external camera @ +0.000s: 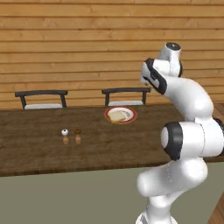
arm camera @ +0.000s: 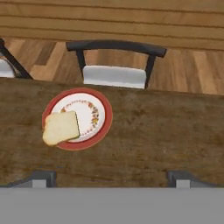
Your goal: Start the toaster. Once the lever pops up, take the bread to the plate on the dining counter.
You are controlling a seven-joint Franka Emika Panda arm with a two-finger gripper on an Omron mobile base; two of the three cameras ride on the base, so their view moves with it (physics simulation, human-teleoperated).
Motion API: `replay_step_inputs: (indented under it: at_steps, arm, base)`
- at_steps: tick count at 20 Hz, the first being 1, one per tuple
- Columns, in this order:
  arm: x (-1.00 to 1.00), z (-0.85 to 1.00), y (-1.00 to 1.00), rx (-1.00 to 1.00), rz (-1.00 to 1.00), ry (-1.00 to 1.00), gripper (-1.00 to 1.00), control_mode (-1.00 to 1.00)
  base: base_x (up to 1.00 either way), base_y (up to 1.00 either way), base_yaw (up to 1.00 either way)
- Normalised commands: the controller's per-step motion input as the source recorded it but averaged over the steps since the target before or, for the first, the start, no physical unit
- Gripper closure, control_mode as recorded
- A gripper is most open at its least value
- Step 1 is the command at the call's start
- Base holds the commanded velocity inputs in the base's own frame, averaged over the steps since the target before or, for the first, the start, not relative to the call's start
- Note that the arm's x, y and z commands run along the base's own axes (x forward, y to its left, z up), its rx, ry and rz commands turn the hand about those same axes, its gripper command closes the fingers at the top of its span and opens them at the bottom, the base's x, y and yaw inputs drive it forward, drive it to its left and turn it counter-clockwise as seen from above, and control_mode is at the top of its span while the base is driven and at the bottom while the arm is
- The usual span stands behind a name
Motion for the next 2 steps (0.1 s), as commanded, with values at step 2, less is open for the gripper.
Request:
replay_step_inputs:
  at_steps: [2]
  arm:
    - [-1.00,0.00,-0.31,0.20,0.00,-0.12,-1.00,-1.00]
  base:
    - [0.00,0.00,0.00]
